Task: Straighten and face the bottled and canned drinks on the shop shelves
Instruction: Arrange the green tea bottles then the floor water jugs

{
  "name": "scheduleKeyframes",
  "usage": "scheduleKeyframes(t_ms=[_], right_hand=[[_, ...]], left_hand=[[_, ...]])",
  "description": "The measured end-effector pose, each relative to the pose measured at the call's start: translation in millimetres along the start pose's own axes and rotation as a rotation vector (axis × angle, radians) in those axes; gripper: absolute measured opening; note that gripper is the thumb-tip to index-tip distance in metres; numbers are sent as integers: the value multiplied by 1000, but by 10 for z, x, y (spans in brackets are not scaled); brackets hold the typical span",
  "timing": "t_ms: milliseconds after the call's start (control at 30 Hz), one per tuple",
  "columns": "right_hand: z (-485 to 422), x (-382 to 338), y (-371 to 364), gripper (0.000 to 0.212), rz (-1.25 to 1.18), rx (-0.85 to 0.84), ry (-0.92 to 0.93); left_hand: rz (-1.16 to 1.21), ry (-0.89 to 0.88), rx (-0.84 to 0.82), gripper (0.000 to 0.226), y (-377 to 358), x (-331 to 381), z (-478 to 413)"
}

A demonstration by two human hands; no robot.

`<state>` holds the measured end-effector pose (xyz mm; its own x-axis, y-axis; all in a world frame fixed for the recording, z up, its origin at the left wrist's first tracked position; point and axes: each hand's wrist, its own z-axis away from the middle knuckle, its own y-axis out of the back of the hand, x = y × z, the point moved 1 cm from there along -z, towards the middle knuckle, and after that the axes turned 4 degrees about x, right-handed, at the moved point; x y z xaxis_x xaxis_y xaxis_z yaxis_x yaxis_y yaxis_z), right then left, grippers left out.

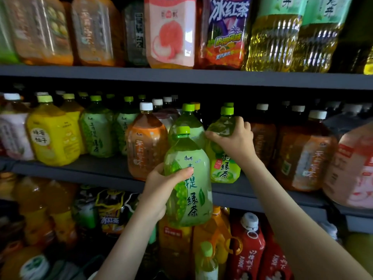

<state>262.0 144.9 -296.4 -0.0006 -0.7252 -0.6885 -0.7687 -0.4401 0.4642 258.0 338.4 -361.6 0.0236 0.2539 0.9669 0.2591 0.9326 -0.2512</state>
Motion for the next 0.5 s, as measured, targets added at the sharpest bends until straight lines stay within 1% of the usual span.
scheduleKeyframes(t_ms=[133,200,300,333,400,467,500], right_hand=[[61,1,44,82,-19,52,14],[61,5,106,73,-37,70,37],[17,17,223,58,-63,99,55],[19,22,253,55,-87,93,56],[61,20,299,56,-158,64,59],[101,0,333,59,-200,45,63],[103,-9,344,57,-203,46,76]], left_hand=[[10,14,7,60,-7,-5,26],[36,17,17,58,5,-1,43],[66,24,51,62,22,30,72],[75,21,58,60,25,47,84],[81,8,59,55,26,91,114],[75,-7,57,56,23,134,145],[73,-11,56,56,19,151,161]])
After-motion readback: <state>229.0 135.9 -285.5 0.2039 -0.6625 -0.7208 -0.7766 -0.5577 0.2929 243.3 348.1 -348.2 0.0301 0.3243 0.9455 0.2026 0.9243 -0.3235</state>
